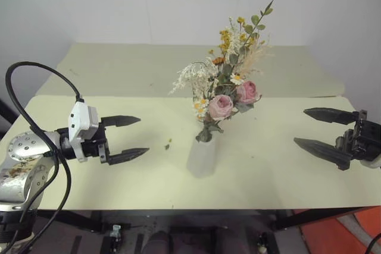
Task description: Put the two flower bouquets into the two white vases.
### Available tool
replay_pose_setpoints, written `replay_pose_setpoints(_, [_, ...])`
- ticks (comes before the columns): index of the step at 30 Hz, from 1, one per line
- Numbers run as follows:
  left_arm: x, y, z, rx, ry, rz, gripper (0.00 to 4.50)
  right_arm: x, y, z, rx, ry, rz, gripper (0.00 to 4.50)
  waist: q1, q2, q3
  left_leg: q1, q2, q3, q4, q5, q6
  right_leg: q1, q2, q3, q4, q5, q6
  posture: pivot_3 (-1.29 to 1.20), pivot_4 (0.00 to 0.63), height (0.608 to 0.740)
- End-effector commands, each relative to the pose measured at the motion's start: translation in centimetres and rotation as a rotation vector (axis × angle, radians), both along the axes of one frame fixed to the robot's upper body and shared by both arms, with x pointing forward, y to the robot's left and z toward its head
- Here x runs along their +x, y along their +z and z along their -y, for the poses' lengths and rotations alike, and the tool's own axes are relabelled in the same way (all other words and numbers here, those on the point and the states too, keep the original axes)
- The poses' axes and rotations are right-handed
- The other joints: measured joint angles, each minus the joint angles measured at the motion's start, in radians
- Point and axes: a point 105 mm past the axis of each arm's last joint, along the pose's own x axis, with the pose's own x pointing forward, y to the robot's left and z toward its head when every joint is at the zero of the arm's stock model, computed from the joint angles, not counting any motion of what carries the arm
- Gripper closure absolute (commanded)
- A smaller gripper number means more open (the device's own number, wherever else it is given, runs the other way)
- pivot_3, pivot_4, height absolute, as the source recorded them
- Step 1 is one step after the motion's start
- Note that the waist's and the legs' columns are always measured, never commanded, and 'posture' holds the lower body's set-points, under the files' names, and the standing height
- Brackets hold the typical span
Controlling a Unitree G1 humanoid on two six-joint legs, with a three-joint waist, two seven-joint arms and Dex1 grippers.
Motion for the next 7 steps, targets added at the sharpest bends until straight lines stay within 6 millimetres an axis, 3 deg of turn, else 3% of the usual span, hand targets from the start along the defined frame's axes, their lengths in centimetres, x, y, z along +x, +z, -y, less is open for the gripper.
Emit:
replay_pose_setpoints(1, [-1.2,2.0,-0.5,0.013,0.016,0.070,0.00,-0.5,0.9,0.6,0.012,0.007,0.001,0.02,-0.001,0.000,0.000,0.000,0.000,0.000,0.000,0.000,0.000,0.000,0.000,0.000,0.000,0.000,0.000,0.00,0.150,0.740])
replay_pose_setpoints(7, [-2.4,2.0,-1.3,0.002,0.096,0.098,0.00,1.1,1.5,0.5,-0.027,0.045,0.015,0.02,-0.001,0.000,0.000,0.001,0.000,0.001,0.000,0.000,0.000,0.000,-0.001,0.000,0.000,0.000,0.000,0.00,0.150,0.740])
